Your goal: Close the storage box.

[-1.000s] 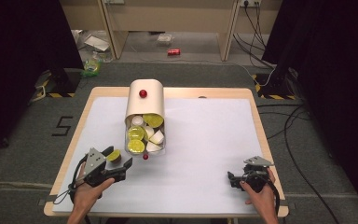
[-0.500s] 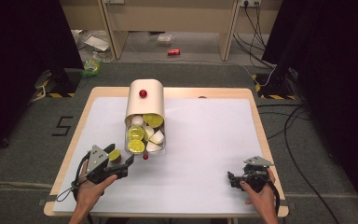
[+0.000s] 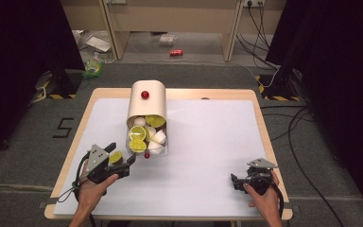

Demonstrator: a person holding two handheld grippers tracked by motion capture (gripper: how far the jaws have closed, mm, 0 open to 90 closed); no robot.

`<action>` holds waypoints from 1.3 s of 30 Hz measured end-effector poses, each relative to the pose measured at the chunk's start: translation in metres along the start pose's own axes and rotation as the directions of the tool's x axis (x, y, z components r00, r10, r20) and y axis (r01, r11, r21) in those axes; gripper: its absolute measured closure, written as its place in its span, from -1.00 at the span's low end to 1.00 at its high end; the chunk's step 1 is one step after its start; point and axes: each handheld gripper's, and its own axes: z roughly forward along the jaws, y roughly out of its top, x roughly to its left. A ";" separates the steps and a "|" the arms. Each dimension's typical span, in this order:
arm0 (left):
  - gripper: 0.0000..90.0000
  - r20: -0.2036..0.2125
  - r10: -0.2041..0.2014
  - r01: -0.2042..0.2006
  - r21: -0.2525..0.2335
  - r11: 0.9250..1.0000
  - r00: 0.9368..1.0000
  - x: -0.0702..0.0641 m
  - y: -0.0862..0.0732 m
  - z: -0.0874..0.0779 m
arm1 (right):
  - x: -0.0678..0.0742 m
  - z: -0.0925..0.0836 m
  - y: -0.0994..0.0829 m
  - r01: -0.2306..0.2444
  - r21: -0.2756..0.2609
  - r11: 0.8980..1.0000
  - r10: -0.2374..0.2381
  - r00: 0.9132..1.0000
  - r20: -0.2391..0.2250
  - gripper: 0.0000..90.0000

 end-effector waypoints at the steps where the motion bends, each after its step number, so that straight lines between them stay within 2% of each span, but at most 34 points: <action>1: -0.63 0.000 0.001 -0.001 -0.001 1.000 1.000 0.000 0.000 0.000 | 0.000 0.000 0.000 -0.001 0.001 1.000 0.001 1.000 0.000 -0.99; 7: -0.65 0.003 0.005 -0.005 0.000 1.000 1.000 0.000 0.002 0.002 | 0.000 0.000 0.000 -0.001 0.001 1.000 0.001 1.000 0.000 -0.99; 39: -0.67 -0.007 -0.027 0.027 -0.014 1.000 1.000 0.007 0.011 0.021 | 0.000 0.000 0.000 -0.001 0.002 1.000 0.001 1.000 0.000 -0.99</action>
